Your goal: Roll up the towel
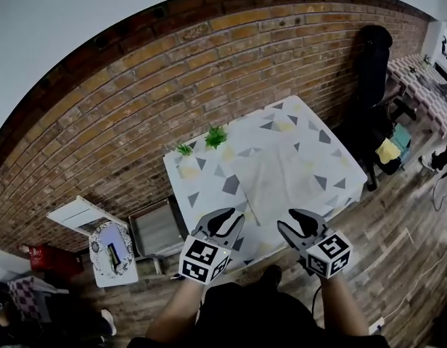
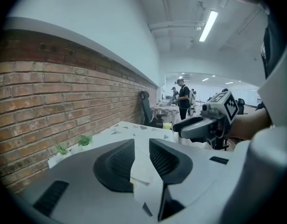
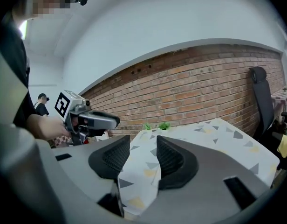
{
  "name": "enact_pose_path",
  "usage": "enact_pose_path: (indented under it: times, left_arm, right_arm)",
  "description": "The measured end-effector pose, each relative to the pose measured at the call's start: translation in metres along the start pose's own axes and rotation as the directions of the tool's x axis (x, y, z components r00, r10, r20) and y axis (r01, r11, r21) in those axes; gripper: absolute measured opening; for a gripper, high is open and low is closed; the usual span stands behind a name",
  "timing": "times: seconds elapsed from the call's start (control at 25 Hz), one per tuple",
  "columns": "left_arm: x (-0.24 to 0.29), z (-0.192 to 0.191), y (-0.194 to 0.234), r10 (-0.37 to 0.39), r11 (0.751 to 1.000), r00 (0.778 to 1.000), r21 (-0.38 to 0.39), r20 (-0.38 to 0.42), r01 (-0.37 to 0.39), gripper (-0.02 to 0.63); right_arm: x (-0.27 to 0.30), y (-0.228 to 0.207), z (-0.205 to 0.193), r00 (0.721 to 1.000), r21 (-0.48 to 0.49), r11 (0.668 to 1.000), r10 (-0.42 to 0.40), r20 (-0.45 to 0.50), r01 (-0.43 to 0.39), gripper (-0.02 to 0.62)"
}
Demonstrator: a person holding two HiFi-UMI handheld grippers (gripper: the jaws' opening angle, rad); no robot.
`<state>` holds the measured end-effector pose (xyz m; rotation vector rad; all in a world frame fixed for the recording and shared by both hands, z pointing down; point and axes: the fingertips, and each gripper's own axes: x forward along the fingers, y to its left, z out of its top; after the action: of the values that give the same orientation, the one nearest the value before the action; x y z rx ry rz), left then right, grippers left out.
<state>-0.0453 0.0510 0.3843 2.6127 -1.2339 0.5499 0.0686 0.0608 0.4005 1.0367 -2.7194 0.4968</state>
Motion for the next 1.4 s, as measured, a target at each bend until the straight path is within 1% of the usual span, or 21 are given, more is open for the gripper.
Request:
enact_pose_path:
  times: [0.08,0.2,0.36,0.52,0.6,0.68,0.76,0.88,1.0,1.12,1.24,1.4]
  left_arm:
    - [0.003,-0.004,0.009,0.005,1.0,1.0,-0.005,-0.014,-0.005,0.109]
    - [0.006,-0.014,0.021,-0.01,1.0,1.0,-0.007,-0.029,0.01,0.109]
    - [0.012,-0.033,0.028,-0.074,0.996,0.995,0.035,-0.064,0.076,0.109]
    - [0.024,-0.054,0.028,-0.131,0.986,0.987,0.092,-0.097,0.14,0.109]
    - [0.033,-0.069,0.029,-0.147,0.982,0.981,0.096,-0.127,0.16,0.109]
    - [0.041,-0.082,0.026,-0.168,0.98,0.974,0.082,-0.154,0.182,0.109]
    - [0.052,-0.093,0.024,-0.181,0.976,0.966,0.089,-0.187,0.201,0.109]
    - [0.067,-0.108,0.021,-0.192,0.963,0.95,0.137,-0.246,0.23,0.11]
    - [0.077,-0.126,0.016,-0.201,0.949,0.931,0.173,-0.306,0.262,0.11]
    - [0.088,-0.142,0.013,-0.22,0.932,0.911,0.199,-0.35,0.302,0.11]
    - [0.095,-0.157,0.011,-0.225,0.924,0.892,0.205,-0.393,0.323,0.112]
    - [0.104,-0.168,0.013,-0.226,0.926,0.878,0.187,-0.422,0.328,0.112]
  right_arm:
    - [0.009,0.002,-0.001,1.0,0.001,1.0,0.008,-0.016,-0.008,0.19]
    - [0.024,0.011,-0.002,0.998,-0.031,0.999,0.011,-0.057,-0.013,0.19]
    - [0.035,0.014,-0.013,0.991,-0.083,0.996,-0.049,-0.125,0.039,0.19]
    - [0.04,0.016,-0.036,0.974,-0.125,0.988,-0.11,-0.198,0.086,0.19]
    - [0.044,0.017,-0.051,0.962,-0.135,0.986,-0.13,-0.241,0.099,0.192]
    - [0.049,0.014,-0.069,0.945,-0.15,0.984,-0.141,-0.294,0.1,0.192]
    - [0.06,0.011,-0.081,0.938,-0.168,0.982,-0.135,-0.32,0.084,0.19]
    - [0.08,0.006,-0.102,0.922,-0.217,0.975,-0.121,-0.367,0.042,0.188]
    - [0.094,0.001,-0.13,0.896,-0.245,0.97,-0.107,-0.432,-0.002,0.181]
    - [0.107,-0.005,-0.16,0.869,-0.242,0.969,-0.082,-0.487,-0.044,0.178]
    - [0.114,-0.006,-0.185,0.843,-0.228,0.971,-0.062,-0.535,-0.073,0.166]
    - [0.12,-0.015,-0.205,0.808,-0.234,0.97,-0.081,-0.583,-0.072,0.138]
